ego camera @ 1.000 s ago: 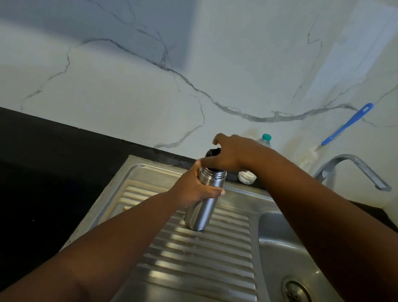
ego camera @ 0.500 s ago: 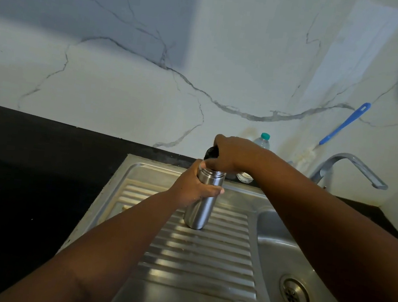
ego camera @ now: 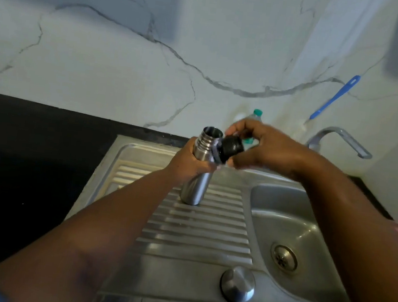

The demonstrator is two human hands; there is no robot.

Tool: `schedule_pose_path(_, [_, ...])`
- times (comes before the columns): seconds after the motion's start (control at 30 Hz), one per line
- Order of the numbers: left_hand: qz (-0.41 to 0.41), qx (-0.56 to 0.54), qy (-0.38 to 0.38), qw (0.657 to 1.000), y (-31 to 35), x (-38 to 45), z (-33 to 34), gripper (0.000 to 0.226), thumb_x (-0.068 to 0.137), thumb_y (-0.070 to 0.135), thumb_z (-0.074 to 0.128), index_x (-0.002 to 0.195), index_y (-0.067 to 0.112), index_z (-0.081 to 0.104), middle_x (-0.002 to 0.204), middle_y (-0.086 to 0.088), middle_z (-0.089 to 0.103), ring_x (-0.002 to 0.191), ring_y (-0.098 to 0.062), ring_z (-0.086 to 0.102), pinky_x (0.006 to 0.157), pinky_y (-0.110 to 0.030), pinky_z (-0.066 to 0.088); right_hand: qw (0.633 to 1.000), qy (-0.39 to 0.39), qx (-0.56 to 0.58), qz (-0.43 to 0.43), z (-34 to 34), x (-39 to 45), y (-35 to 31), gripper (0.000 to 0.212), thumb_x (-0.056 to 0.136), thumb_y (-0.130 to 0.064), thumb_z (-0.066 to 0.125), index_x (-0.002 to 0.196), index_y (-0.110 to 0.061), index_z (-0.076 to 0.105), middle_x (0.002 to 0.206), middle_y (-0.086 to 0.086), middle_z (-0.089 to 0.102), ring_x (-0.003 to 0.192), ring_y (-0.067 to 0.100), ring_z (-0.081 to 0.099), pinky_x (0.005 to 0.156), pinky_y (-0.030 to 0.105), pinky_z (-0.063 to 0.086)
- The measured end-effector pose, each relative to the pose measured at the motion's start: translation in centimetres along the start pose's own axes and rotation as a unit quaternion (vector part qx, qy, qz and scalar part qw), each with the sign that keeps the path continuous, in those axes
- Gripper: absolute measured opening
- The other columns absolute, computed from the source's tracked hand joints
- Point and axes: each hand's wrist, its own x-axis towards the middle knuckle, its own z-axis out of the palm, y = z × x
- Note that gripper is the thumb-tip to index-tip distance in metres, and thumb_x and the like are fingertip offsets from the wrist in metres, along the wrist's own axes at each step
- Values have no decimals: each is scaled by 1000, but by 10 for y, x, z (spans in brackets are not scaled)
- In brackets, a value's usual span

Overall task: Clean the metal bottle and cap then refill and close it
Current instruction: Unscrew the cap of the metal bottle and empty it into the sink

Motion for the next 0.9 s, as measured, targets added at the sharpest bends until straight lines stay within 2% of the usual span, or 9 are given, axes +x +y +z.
schedule_pose_path(0.07, [-2,-8,-2,1000,-4,1,1,58,65,25,86,115,15,59,98,-9,69,87,-27,69,76,-46,56,993,-62,-95,25,24,-12,20,48,73,-9,76,110,-32,55,110,-9,58,94,10,61,71,19,52])
schedule_pose_path(0.13, [-15,-22,16,1000,-3,-1,2,65,61,29,86,117,23,55,102,-3,69,90,-21,69,81,-42,58,974,-122,-182,50,53,-20,41,52,73,-17,78,115,-34,53,115,-11,56,98,9,56,80,22,46])
schedule_pose_path(0.2, [-22,-30,26,999,-4,-2,3,67,60,31,87,117,28,53,104,2,68,93,-17,68,85,-41,57,957,-164,-231,67,85,-30,62,56,73,-23,78,121,-33,51,121,-7,55,104,10,52,82,23,44])
schedule_pose_path(0.3, [-28,-39,21,999,-5,-1,4,70,62,28,89,120,26,51,107,2,66,94,-16,67,88,-43,57,941,-203,-263,62,129,-47,90,58,73,-29,78,123,-34,48,122,-5,50,108,14,49,85,27,43])
schedule_pose_path(0.47, [-30,-50,25,998,-6,-3,3,73,55,37,89,118,27,52,105,2,68,94,-18,69,89,-49,57,945,-184,-267,40,165,-52,108,59,72,-39,77,122,-35,47,116,-7,48,97,9,44,78,25,39])
schedule_pose_path(0.7, [-30,-55,24,998,-3,-6,4,75,54,41,89,118,28,51,106,3,67,96,-18,68,89,-49,57,947,-174,-265,44,171,-52,106,63,73,-39,76,126,-33,44,122,-4,47,100,12,46,80,24,40])
schedule_pose_path(0.8, [-32,-53,26,998,-1,-7,4,74,56,40,88,119,27,51,106,4,66,95,-16,67,89,-46,57,953,-153,-256,48,163,-55,101,73,71,-52,74,132,-36,37,129,-7,46,110,14,49,88,28,44])
schedule_pose_path(0.9, [-43,-62,29,997,0,-7,6,75,56,40,88,120,25,53,107,3,67,96,-16,67,89,-44,57,960,-98,-258,45,145,-56,96,65,76,-61,65,131,-39,38,128,-9,48,103,9,51,87,29,46])
